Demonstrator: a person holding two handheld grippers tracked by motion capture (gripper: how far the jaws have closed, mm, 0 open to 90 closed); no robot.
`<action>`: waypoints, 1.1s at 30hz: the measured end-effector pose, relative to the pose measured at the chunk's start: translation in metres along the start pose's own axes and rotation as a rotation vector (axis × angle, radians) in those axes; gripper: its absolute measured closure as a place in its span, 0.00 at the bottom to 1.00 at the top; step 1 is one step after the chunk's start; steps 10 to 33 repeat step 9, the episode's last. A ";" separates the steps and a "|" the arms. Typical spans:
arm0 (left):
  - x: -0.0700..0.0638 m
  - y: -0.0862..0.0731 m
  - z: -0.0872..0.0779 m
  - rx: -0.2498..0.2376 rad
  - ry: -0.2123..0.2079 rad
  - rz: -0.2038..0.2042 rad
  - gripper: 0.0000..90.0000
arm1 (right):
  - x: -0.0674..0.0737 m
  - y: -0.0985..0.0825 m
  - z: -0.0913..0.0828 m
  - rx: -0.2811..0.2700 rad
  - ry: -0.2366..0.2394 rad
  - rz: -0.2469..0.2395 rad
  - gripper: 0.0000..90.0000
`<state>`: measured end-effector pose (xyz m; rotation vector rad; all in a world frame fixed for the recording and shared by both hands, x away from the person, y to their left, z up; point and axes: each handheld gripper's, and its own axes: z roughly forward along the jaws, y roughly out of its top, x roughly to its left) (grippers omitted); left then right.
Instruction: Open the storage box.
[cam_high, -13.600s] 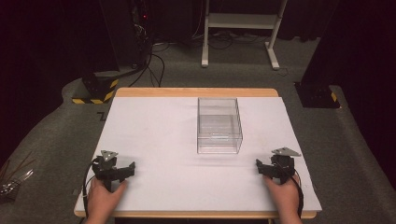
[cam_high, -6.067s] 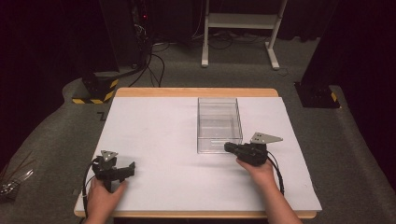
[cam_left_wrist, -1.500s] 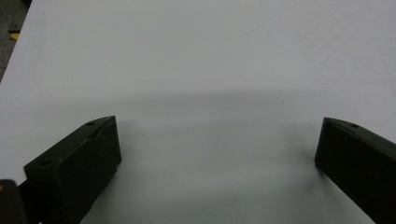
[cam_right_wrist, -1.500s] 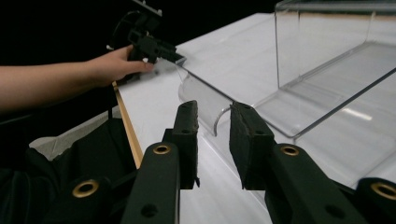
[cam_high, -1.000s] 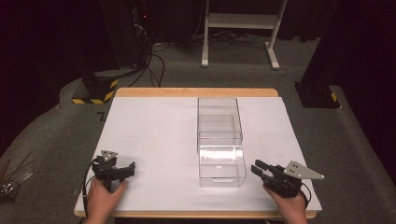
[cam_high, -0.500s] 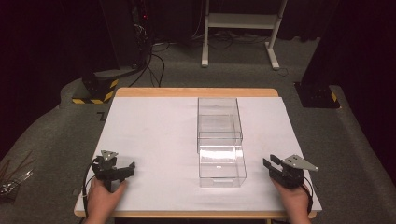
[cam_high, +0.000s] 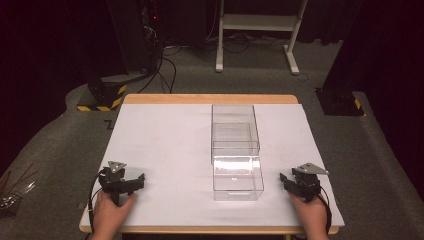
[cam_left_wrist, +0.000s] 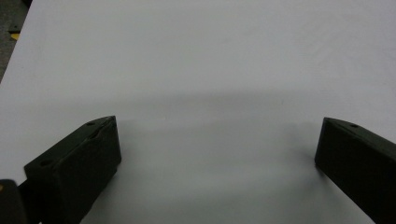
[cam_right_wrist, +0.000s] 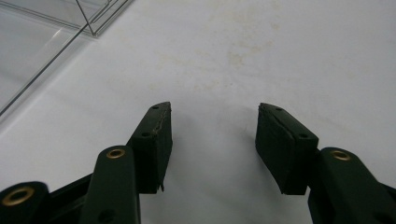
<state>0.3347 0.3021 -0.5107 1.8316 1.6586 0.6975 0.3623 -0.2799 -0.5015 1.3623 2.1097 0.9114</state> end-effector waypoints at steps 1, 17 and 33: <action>0.000 0.000 0.000 0.000 0.000 0.000 0.00 | 0.000 0.000 0.000 0.000 -0.001 0.002 0.51; 0.000 0.000 0.000 0.000 0.000 0.000 0.00 | 0.000 0.000 0.000 -0.001 0.000 0.000 0.50; 0.000 0.000 0.000 0.000 0.000 0.000 0.00 | 0.000 0.000 0.000 -0.001 0.000 0.000 0.50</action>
